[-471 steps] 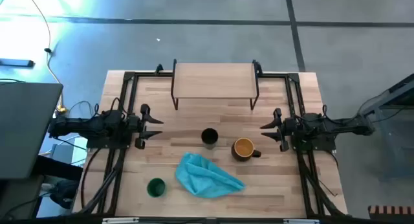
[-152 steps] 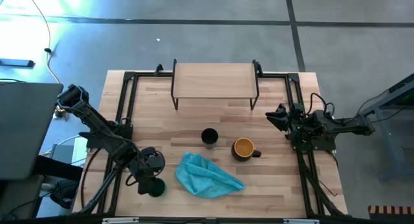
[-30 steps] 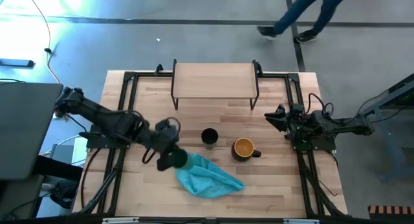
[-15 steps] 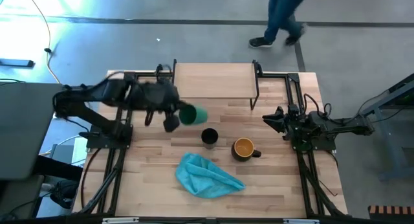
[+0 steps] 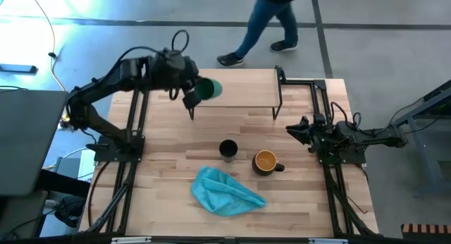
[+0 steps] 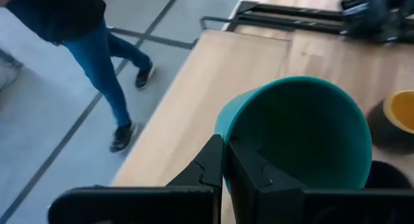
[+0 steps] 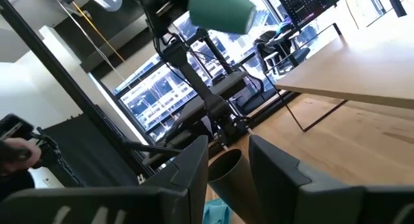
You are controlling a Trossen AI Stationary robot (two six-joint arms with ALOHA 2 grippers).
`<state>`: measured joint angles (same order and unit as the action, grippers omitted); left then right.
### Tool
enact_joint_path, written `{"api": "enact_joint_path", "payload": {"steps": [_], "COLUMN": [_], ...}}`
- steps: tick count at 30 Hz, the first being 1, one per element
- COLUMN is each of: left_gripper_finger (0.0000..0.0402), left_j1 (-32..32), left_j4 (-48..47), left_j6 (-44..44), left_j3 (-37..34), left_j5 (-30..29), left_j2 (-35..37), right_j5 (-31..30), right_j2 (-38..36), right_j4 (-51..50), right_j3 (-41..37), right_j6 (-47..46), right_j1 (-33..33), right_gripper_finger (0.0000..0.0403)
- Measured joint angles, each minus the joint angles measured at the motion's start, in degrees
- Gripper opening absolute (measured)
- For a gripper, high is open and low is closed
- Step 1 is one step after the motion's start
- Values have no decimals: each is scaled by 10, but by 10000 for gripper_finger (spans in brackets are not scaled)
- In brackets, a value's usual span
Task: Stack small to large cups/mugs on shelf
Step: Put the green cup on the shelf
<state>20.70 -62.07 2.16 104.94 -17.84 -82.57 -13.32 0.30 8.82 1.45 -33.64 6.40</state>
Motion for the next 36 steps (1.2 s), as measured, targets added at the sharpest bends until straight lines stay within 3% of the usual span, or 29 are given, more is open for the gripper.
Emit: {"api": "enact_joint_path", "payload": {"steps": [9,17,36], "left_gripper_finger": [0,0,0], "left_j1": [108,182,272], "left_j4": [-12,-17,-49], "left_j6": [53,71,53], "left_j3": [21,21,21], "left_j5": [71,146,212], "left_j2": [-34,-71,-111], "right_j5": [0,0,-7], "right_j2": [0,0,0], "right_j4": [27,116,115], "right_j3": [0,0,0], "right_j6": [-13,46,57], "right_j1": [0,0,0], "right_gripper_finger": [103,103,103]}}
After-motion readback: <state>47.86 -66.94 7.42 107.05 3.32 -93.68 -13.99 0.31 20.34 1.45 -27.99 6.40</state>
